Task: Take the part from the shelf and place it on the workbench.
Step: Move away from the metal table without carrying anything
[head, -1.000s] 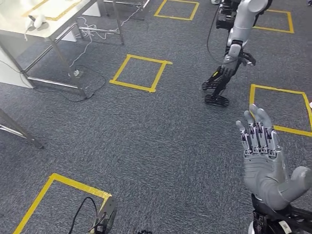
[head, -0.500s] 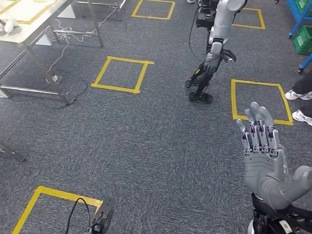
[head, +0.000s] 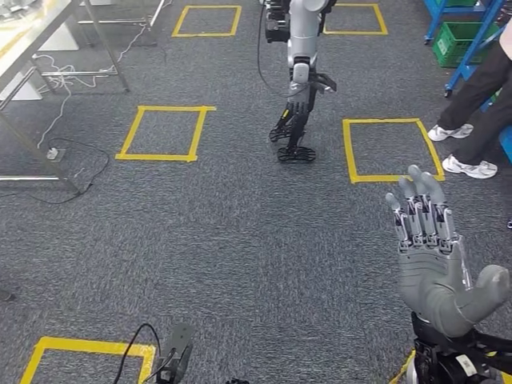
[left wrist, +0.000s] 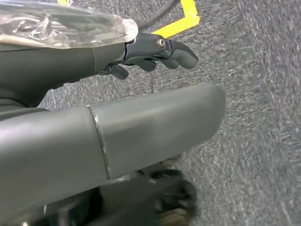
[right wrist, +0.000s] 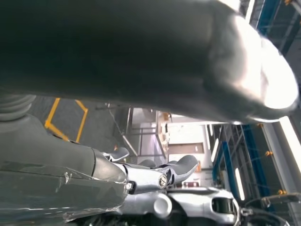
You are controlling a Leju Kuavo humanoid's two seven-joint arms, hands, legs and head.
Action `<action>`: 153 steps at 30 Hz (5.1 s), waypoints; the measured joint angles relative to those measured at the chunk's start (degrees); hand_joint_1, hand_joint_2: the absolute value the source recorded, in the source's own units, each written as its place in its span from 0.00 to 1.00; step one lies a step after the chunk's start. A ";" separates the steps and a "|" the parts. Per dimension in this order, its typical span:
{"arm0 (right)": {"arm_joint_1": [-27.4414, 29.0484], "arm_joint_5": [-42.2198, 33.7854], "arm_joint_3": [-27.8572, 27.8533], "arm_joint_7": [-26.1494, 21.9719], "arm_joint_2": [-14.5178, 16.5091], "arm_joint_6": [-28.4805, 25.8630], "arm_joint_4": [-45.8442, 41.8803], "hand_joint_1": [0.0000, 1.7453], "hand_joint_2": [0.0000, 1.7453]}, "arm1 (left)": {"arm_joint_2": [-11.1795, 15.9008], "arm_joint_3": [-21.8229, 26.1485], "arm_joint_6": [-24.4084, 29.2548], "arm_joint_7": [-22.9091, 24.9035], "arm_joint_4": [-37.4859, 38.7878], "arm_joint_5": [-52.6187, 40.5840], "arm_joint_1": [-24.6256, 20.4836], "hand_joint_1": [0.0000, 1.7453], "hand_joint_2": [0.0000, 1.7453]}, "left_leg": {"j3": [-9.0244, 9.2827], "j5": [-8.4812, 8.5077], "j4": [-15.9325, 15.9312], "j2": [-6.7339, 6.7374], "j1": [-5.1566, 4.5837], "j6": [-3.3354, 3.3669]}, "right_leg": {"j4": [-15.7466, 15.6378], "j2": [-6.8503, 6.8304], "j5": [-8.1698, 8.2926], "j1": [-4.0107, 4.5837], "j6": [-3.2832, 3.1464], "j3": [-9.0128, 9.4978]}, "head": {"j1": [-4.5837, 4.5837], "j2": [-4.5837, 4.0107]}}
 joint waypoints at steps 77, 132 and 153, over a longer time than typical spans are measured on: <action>0.33 0.42 0.87 1.19 1.45 -0.95 0.58 0.00 0.00 | 0.20 0.07 0.33 -1.31 0.00 -0.15 1.26 0.00 0.00 | 7.16 9.10 -18.02 1.36 -0.14 2.95 | 18.30 -0.71 -8.72 -0.36 3.11 -8.41 | 0.33 -0.01; 0.02 -0.58 0.48 0.69 1.40 -0.66 1.39 0.00 0.00 | 0.09 0.09 -0.70 -1.00 0.00 0.37 0.01 0.00 0.00 | 7.23 9.10 -17.81 -1.69 -0.17 2.14 | 0.73 3.87 -0.20 -0.12 1.56 -0.67 | -0.30 0.00; -0.53 -1.01 0.34 0.42 1.37 -0.26 2.89 0.00 0.00 | 0.16 0.09 -0.85 -0.75 0.00 0.22 -0.21 0.00 0.00 | -0.66 -0.01 0.63 0.06 -0.05 0.08 | 0.19 0.55 0.07 -0.26 -0.36 -0.24 | -0.50 0.00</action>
